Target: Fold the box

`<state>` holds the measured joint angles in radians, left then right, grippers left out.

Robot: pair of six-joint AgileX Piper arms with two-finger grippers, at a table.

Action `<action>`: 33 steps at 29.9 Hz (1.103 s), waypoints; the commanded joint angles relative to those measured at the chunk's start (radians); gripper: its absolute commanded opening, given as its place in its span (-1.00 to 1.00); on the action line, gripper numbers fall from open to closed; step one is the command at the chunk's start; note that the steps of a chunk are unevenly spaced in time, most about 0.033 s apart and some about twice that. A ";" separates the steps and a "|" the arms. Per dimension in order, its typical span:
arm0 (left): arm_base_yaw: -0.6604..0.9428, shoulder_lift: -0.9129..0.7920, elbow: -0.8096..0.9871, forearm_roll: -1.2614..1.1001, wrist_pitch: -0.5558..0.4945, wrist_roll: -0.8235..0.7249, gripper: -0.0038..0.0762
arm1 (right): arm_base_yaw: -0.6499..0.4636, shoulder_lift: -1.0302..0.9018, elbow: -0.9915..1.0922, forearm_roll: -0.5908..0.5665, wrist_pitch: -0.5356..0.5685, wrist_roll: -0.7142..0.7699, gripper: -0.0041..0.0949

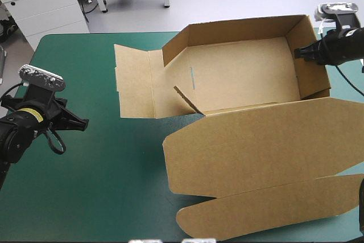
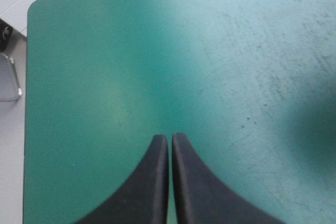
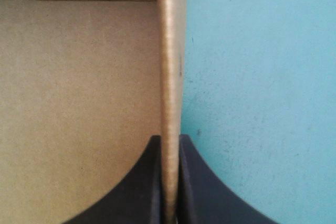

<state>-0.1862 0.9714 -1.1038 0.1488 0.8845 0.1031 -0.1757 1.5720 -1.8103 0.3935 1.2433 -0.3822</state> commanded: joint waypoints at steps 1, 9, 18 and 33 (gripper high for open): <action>0.009 0.013 -0.025 0.066 -0.066 -0.070 -0.88 | -0.037 -0.088 -0.026 0.095 0.012 -0.030 -0.96; 0.192 0.163 -0.024 -0.170 -0.115 0.055 -0.86 | -0.039 -0.135 -0.026 0.143 0.012 -0.033 -0.96; 0.499 0.374 0.038 -1.030 0.034 0.673 -0.86 | -0.039 -0.171 -0.026 0.189 0.012 -0.033 -0.96; 0.335 0.567 0.165 -1.525 0.169 0.913 -0.87 | -0.012 -0.174 -0.004 0.254 0.012 -0.037 -0.96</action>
<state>0.1956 1.5585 -0.9195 -1.2862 1.0030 0.9888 -0.2013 1.4329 -1.8054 0.5906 1.2440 -0.4239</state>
